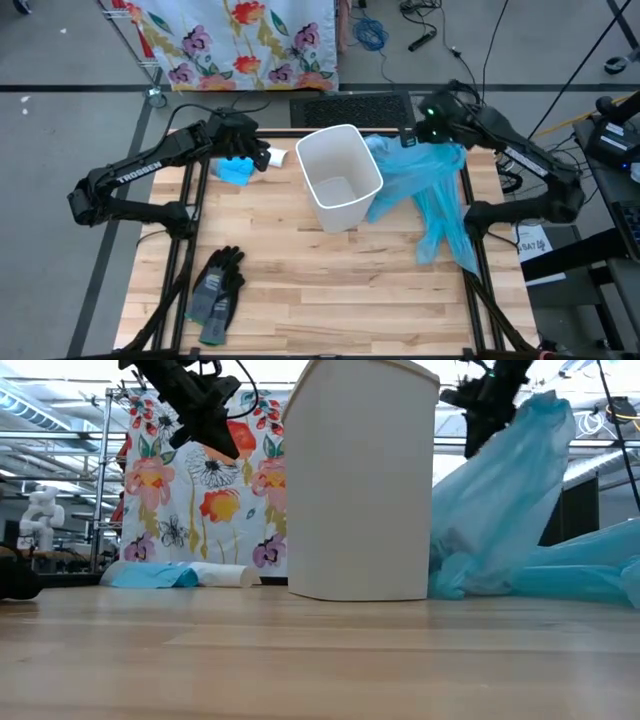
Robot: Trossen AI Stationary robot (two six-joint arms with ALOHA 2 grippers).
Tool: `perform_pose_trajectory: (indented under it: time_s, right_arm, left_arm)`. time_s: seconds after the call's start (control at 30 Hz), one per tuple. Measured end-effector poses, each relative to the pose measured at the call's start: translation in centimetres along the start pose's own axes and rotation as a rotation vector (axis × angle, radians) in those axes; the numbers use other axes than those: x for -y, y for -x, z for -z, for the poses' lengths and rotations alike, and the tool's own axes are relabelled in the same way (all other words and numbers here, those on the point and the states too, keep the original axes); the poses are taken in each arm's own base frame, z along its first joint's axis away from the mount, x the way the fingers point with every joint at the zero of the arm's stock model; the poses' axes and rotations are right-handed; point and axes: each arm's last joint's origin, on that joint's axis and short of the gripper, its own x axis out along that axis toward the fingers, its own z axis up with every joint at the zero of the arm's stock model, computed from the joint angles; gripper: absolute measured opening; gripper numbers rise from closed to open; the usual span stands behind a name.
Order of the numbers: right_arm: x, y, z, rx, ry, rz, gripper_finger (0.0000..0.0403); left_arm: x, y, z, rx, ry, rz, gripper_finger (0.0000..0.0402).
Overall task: Place trash/remove bag and relplace
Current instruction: Remove trash bag from the trash bin
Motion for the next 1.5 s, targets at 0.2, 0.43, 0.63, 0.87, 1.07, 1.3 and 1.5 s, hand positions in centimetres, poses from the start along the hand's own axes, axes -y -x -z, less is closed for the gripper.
perform_pose_trajectory:
  time_s: [0.2, 0.43, 0.63, 0.87, 1.07, 1.3, 1.5]
  right_arm:
    - [0.4, -2.1, 4.5, 0.096, -0.158, -0.133, 0.0000]
    - [-0.5, -6.0, 9.1, 0.147, -0.193, -0.176, 0.0000]
    - [-1.2, -10.4, 11.5, 0.153, -0.263, -0.199, 0.0000]
    - [-2.2, -15.5, 13.4, -0.014, -0.295, -0.287, 0.0000]
    - [-4.0, -19.0, 12.7, 0.009, -0.247, -0.446, 0.0000]
    - [-5.6, -22.4, 10.5, 0.016, -0.157, -0.575, 0.0000]
    - [-7.0, -22.9, 6.9, -0.010, -0.089, -0.611, 0.0007]
  left_arm:
    - [0.0, 0.0, 0.0, 0.000, 0.000, -0.002, 0.0000]
    - [-0.1, 0.0, 0.0, 0.004, 0.000, -0.014, 0.0000]
    - [-0.1, 0.0, 0.0, 0.006, 0.001, -0.022, 0.0000]
    - [-0.1, 0.0, 0.0, 0.006, 0.008, -0.021, 0.0000]
    - [-0.1, 0.0, 0.0, 0.003, 0.023, -0.013, 0.0000]
    - [0.0, 0.0, 0.0, 0.002, 0.034, -0.009, 0.0000]
    - [0.0, 0.0, 0.0, 0.002, 0.034, -0.006, 0.0000]
